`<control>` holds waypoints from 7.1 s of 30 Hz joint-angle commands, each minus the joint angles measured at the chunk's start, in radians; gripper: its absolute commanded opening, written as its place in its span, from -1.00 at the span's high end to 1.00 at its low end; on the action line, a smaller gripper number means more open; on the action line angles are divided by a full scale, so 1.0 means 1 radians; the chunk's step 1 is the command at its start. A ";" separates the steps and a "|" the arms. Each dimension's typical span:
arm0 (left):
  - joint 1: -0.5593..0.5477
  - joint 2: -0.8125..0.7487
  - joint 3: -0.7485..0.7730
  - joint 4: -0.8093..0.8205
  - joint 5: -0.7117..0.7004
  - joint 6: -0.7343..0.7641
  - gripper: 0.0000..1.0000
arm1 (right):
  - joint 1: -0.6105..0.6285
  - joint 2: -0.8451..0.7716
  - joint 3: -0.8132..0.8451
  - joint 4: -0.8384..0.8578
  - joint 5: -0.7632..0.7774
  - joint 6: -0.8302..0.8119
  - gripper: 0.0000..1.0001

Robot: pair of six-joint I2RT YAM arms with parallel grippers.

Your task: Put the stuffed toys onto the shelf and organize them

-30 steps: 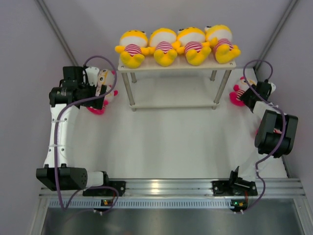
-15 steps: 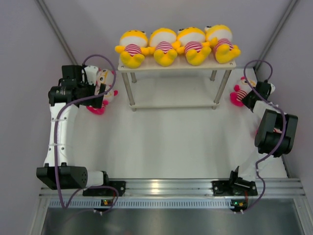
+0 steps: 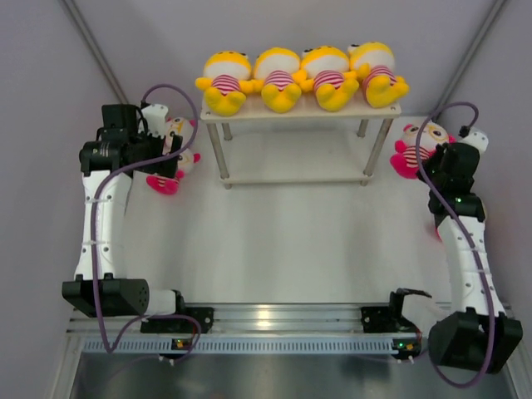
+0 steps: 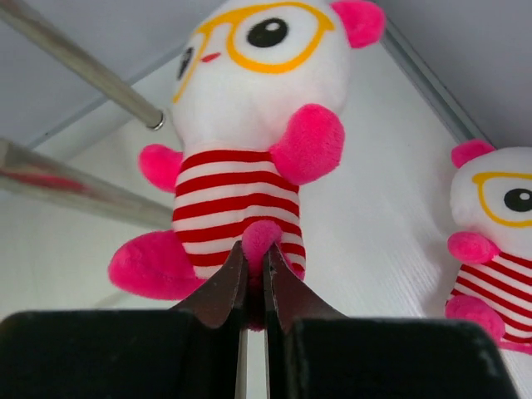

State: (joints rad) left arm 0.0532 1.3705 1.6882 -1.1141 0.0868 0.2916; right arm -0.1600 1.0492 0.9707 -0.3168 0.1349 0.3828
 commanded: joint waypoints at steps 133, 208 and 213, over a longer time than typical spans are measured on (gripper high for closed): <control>0.005 -0.051 -0.120 0.010 -0.007 0.052 -0.98 | 0.487 0.416 -0.155 0.542 0.161 0.188 0.22; -0.009 -0.059 -0.130 0.000 0.030 0.083 -0.98 | -0.544 0.112 -0.511 0.434 -0.023 0.225 1.00; -0.009 -0.057 -0.127 -0.001 0.028 0.077 -0.98 | -0.472 0.052 -0.458 0.320 -0.075 0.211 1.00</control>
State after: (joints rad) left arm 0.0467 1.3285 1.5478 -1.1160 0.1154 0.3656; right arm -0.6739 1.1545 0.4660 0.0429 0.1314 0.6189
